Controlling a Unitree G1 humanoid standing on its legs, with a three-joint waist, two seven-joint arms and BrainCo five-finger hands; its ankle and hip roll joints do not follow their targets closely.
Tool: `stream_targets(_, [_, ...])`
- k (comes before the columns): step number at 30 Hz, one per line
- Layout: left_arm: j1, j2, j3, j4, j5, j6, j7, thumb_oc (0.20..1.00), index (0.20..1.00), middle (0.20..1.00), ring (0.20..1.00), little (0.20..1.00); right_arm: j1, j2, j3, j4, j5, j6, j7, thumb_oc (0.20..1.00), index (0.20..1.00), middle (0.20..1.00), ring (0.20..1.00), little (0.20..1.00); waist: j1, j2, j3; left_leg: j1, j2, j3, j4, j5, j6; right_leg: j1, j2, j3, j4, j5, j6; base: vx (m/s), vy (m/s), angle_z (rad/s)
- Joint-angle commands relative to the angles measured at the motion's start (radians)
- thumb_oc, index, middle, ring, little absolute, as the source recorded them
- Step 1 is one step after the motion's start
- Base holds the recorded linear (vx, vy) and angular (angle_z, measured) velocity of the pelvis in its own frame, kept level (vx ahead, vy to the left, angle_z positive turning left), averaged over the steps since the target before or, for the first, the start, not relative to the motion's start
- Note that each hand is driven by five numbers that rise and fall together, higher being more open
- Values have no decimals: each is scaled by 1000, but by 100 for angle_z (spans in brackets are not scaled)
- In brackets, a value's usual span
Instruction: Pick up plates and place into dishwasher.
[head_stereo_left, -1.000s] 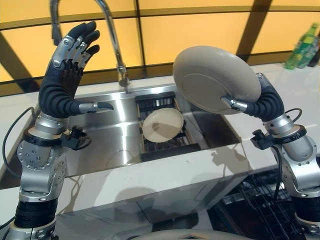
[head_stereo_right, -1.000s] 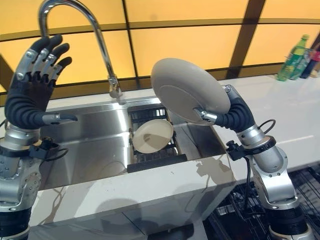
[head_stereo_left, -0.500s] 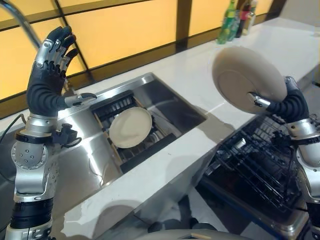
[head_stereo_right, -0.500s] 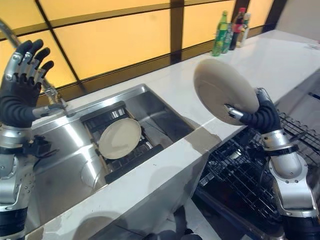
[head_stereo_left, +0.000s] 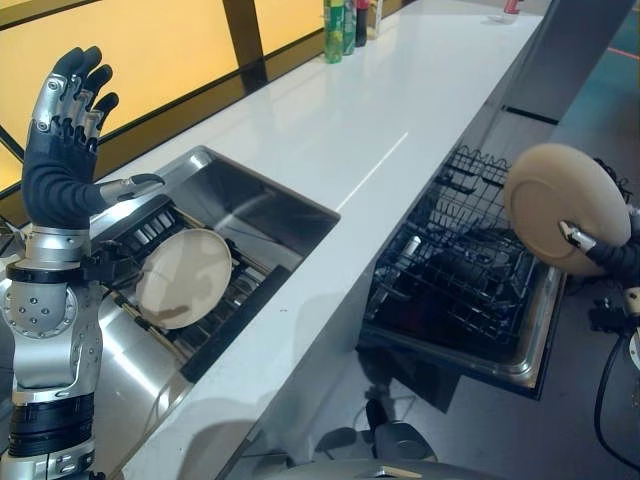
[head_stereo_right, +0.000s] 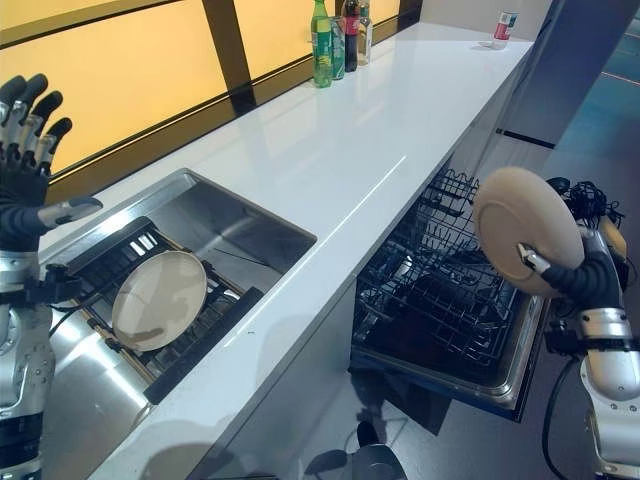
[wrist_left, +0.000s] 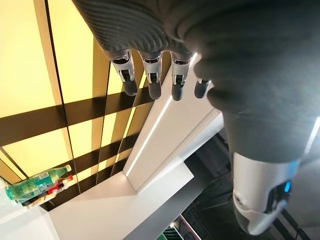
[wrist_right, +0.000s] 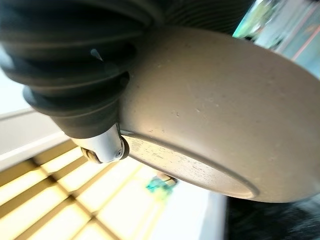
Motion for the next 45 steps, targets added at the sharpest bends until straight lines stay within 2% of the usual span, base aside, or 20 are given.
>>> stream_targets(1, [8,77,26,-4,7,-49,-3,1000,1000,1000,1000,1000,-26,-1,-48,-16,-50,10,-98,200,200,200,200,200,17,-23,-57,-140,-43,-87,135,-76,65,-26,-58,-15,100,-42,57,20,-191,-1])
stream_targets(5, [2,98,25,0,-3,-37,13,1000,1000,1000,1000,1000,-31,17,-15,23,-87,55,-101,200,200,200,200,200,17,-15,-45,-135,-37,-83,124,-76,61,-32,-63,-26,85,-27,64,37,-124,-2])
stream_targets(8, [0,102,15,-9,6,-9,19,1000,1000,1000,1000,1000,-34,22,16,53,-91,83,-47,200,200,200,200,200,15,-7,-38,-127,-34,-81,119,-75,61,-31,-59,-29,83,-35,71,71,-107,-3])
stream_targets(12, [14,98,7,-28,15,7,20,1000,1000,1000,1000,1000,-30,15,57,88,-87,91,9,200,200,200,200,200,26,-7,-27,-129,-24,-86,124,-69,56,-23,-49,-41,86,-62,70,69,-131,-2])
stream_targets(18, [14,110,-13,-35,22,17,20,1000,1000,1000,1000,1000,-53,2,126,140,-87,100,26,200,200,200,200,200,58,-14,-9,-156,-7,-103,123,-45,40,-6,-36,-75,72,-81,54,42,-164,6])
stream_targets(24, [-5,151,-30,-21,31,7,58,1000,1000,1000,1000,1000,-105,-78,191,200,-144,132,42,200,200,200,200,200,89,-17,30,-229,24,-110,140,-4,14,-19,-15,-109,71,-89,30,-27,-165,13])
stream_targets(31, [-25,199,-40,-21,21,-2,104,1000,1000,1000,1000,1000,-166,-159,214,252,-164,156,46,200,200,200,200,200,110,-15,86,-304,46,-132,158,28,-11,-47,3,-137,66,-95,1,-86,-157,10])
stream_targets(33, [-38,208,-49,-16,24,-12,115,1000,1000,1000,1000,1000,-190,-180,231,261,-177,180,78,200,200,200,200,200,115,-10,102,-329,56,-137,167,39,-20,-60,9,-150,71,-99,-11,-85,-124,2])
stream_targets(37, [-56,222,-65,-16,31,-13,133,1000,1000,1000,1000,1000,-214,-220,272,301,-152,187,179,200,200,200,200,200,122,-6,117,-357,69,-150,172,58,-37,-66,20,-171,73,-109,-31,-31,-110,5])
stream_targets(45, [-116,232,-126,13,65,-25,159,1000,1000,1000,1000,1000,-274,-261,389,436,-79,116,351,200,200,200,200,200,143,-3,143,-404,88,-179,210,78,-62,-75,28,-208,99,-131,-61,-11,-94,4])
